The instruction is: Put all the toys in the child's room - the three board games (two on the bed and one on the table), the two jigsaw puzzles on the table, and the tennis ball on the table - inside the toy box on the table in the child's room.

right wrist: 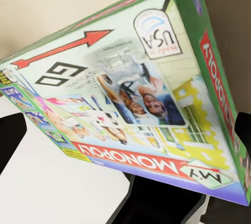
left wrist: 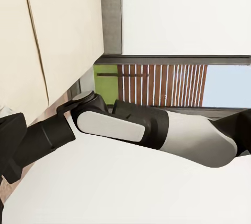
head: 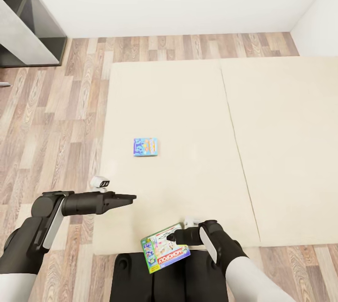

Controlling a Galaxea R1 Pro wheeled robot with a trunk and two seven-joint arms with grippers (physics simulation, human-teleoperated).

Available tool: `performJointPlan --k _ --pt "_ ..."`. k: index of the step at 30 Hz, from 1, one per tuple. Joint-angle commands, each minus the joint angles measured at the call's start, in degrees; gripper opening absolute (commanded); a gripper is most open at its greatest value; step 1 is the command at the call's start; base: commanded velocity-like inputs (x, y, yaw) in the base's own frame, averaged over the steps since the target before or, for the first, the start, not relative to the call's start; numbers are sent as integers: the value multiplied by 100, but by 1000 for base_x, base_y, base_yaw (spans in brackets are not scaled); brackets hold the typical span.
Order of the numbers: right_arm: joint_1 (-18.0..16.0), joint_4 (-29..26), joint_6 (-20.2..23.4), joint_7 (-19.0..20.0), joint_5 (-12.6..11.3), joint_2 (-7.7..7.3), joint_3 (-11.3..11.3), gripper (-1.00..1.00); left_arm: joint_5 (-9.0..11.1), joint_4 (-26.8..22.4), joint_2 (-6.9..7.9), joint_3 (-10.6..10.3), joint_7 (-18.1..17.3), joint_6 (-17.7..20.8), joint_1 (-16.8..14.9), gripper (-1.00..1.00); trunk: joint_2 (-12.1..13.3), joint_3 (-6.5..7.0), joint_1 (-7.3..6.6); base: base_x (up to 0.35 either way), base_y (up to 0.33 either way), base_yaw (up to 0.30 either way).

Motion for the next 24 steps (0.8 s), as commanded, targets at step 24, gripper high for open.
performJointPlan --k 24 --pt "-1 -16 33 -9 -40 0 6 100 3 -2 10 4 -18 61 -3 100 -9 -6 3 0 19 0"
